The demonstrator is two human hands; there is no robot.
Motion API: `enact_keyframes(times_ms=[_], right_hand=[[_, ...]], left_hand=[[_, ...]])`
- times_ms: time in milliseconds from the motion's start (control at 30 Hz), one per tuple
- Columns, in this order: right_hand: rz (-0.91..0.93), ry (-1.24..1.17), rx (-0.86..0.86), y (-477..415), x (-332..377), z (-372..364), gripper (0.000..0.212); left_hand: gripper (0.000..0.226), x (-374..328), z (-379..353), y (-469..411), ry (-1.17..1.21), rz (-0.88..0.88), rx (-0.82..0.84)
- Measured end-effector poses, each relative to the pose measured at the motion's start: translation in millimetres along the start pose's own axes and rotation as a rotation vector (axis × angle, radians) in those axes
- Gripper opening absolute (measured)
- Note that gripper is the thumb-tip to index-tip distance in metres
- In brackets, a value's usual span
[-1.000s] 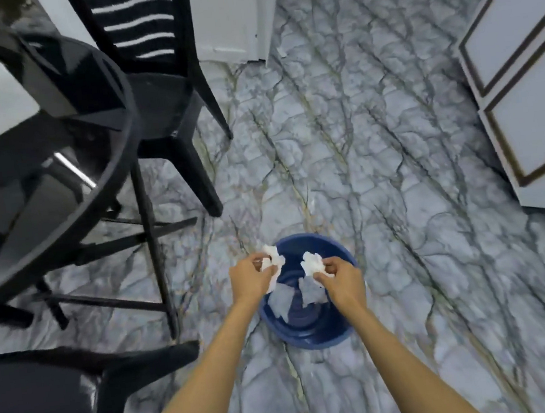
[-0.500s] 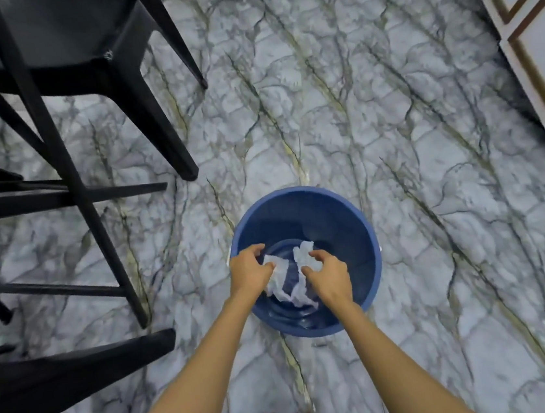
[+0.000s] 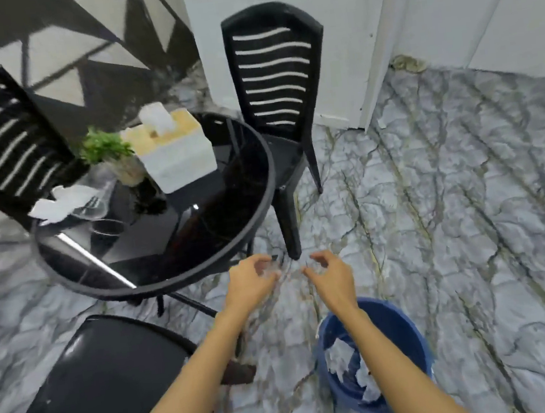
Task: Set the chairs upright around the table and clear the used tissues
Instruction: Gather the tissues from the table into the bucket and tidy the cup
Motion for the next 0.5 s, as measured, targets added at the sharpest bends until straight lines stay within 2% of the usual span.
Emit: enact_keyframes(times_ms=[133, 233, 400, 500], right_hand=[[0.149, 0.019, 0.135, -2, 93, -22, 0.038], [0.19, 0.016, 0.233, -3, 146, -58, 0.043], [0.107, -0.09, 0.36, -8, 209, -133, 0.053], [0.018, -0.158, 0.381, -24, 241, -179, 0.057]], left_hand=[[0.038, -2, 113, 19, 0.059, 0.013, -0.139], [0.038, 14, 180, 24, 0.121, 0.062, -0.248], [0.03, 55, 264, 9, 0.212, 0.159, -0.43], [0.029, 82, 303, -16, 0.267, 0.188, -0.508]])
Point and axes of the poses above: each hand's wrist, its own y-axis away from the middle knuckle, its own z-axis out of the back of the hand, x = y × z, the point moved 1 cm from there along -y, towards the middle knuckle, and after that the axes turned 5 degrees about z, right-handed, at the moved point
